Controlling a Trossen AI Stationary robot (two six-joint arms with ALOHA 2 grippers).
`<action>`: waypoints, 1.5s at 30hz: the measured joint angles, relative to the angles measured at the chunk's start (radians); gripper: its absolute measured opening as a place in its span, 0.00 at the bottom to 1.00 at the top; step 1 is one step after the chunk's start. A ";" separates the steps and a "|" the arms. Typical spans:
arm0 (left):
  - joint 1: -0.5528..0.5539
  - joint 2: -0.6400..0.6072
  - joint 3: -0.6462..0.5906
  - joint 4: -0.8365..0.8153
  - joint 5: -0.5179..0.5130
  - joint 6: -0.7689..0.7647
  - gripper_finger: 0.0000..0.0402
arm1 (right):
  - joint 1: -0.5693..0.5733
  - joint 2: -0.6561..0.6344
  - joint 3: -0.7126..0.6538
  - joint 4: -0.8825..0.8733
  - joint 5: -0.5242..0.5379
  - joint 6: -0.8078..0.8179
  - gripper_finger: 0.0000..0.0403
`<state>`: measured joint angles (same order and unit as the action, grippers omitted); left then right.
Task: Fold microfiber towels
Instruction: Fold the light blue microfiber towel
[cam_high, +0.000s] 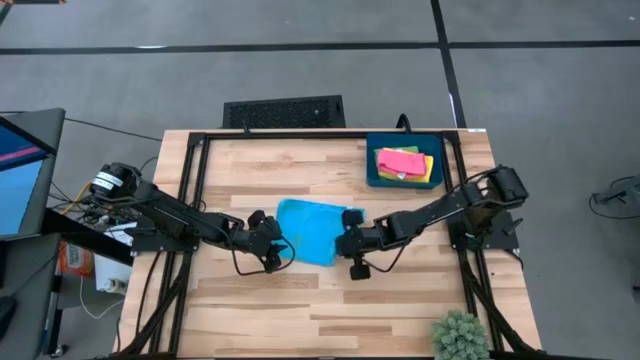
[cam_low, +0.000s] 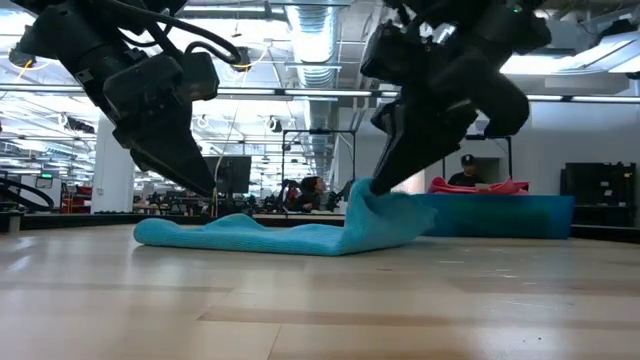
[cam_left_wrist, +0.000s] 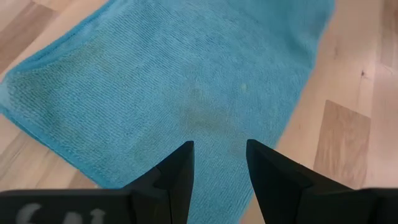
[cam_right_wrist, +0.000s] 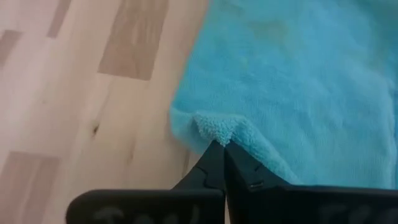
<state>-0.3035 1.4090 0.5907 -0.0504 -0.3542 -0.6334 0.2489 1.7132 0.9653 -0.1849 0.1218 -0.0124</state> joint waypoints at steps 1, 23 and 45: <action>0.000 0.000 0.000 0.001 0.000 0.000 0.34 | 0.000 0.019 0.016 0.000 -0.001 -0.016 0.03; 0.000 0.000 0.000 -0.002 -0.001 -0.003 0.34 | -0.004 0.328 0.391 -0.027 -0.077 -0.273 0.05; -0.013 -0.055 0.001 -0.258 -0.023 -0.215 0.27 | -0.055 0.439 0.517 0.057 -0.177 -0.359 0.06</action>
<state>-0.3160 1.3542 0.5919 -0.3085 -0.3769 -0.8486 0.1936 2.1524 1.4820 -0.1280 -0.0555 -0.3710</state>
